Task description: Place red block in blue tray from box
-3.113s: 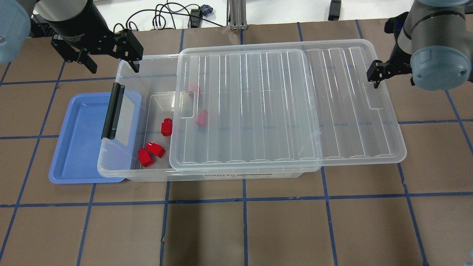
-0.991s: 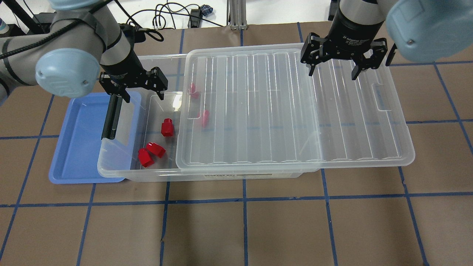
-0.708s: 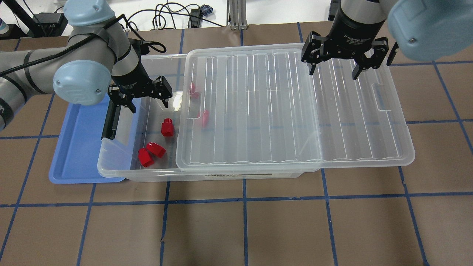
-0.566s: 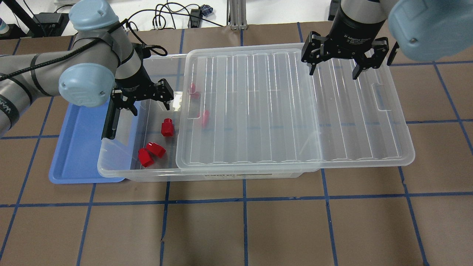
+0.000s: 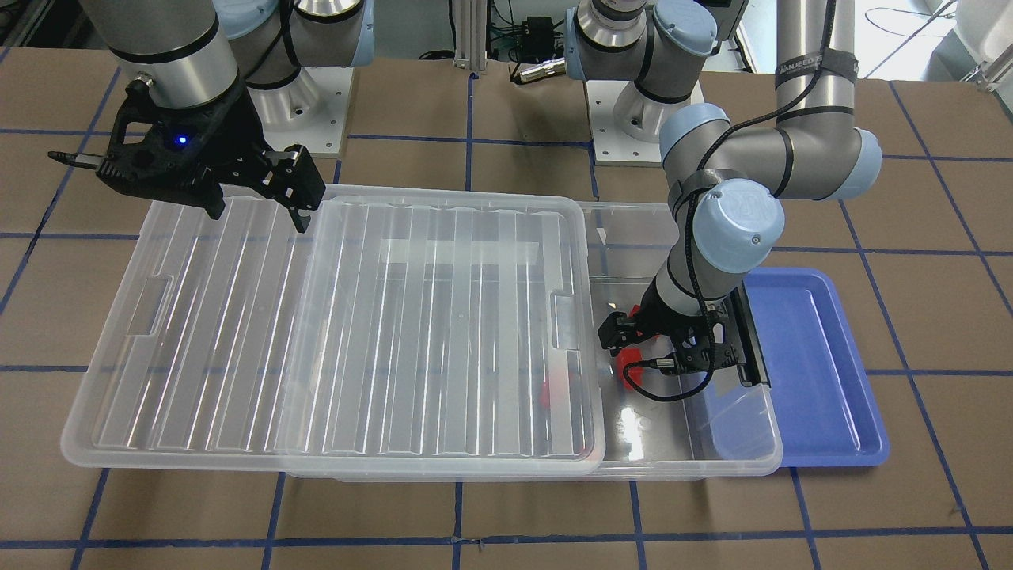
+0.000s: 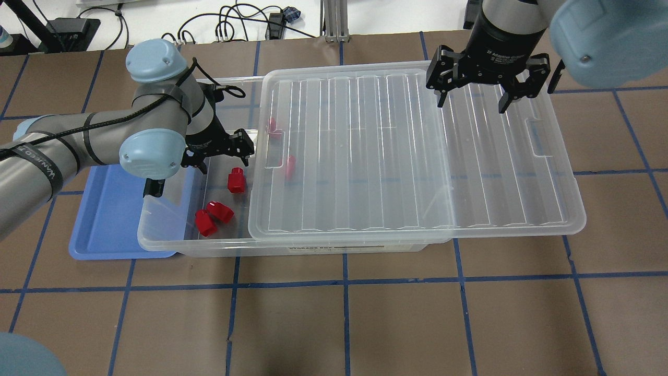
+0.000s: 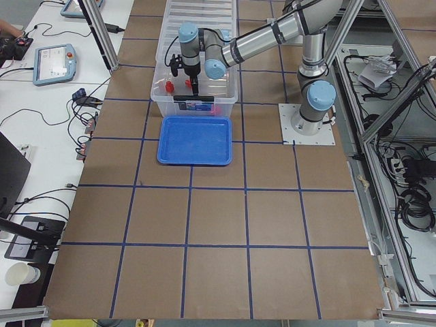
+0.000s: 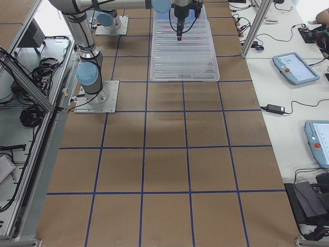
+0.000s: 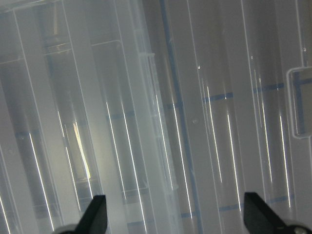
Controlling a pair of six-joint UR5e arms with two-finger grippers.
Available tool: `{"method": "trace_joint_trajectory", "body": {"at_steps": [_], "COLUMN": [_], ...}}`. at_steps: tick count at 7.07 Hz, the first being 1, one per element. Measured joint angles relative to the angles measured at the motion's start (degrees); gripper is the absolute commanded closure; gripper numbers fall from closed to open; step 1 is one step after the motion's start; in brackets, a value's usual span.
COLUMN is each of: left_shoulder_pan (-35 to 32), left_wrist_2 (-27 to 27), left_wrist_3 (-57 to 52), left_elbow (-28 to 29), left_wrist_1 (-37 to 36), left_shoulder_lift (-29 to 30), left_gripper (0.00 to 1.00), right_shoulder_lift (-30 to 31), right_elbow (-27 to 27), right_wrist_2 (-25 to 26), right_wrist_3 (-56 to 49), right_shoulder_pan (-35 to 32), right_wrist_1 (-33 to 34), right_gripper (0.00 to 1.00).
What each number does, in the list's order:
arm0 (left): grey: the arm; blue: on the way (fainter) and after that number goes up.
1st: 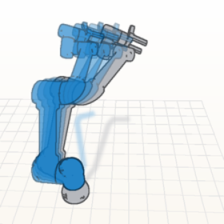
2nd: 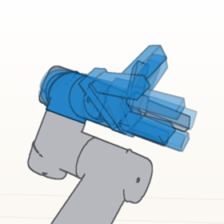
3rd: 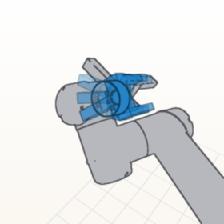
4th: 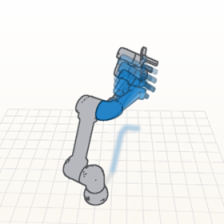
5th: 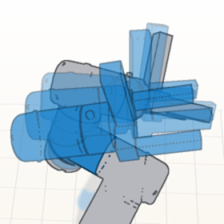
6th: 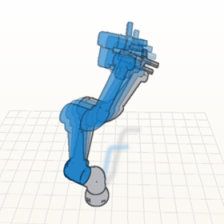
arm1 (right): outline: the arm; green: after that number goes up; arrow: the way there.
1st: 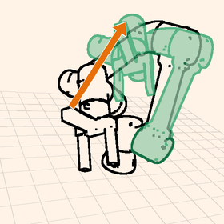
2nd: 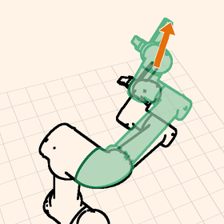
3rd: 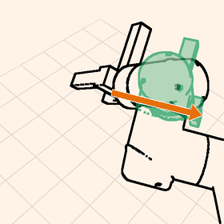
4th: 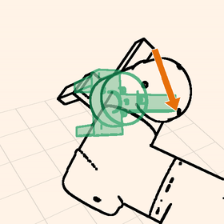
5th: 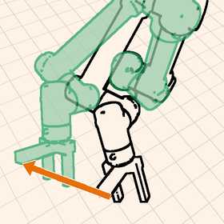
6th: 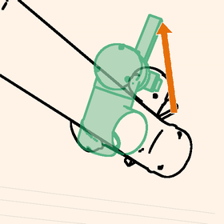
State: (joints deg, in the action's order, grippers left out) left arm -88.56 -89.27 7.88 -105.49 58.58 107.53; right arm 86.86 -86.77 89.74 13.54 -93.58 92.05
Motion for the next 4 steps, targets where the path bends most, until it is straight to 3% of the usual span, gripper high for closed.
{"method": "trace_joint_trajectory", "body": {"at_steps": [4], "left_shoulder_pan": [0.05], "left_wrist_2": [0.08], "left_wrist_3": [0.48], "left_elbow": [-1.06], "left_wrist_1": [-1.17], "left_shoulder_lift": [3.09], "left_gripper": [0.0], "right_shoulder_lift": [0.04], "right_elbow": [-0.22], "right_wrist_2": [0.04], "right_wrist_3": [0.0], "right_shoulder_pan": [0.18], "right_wrist_1": [-0.11], "right_gripper": [0.0]}}
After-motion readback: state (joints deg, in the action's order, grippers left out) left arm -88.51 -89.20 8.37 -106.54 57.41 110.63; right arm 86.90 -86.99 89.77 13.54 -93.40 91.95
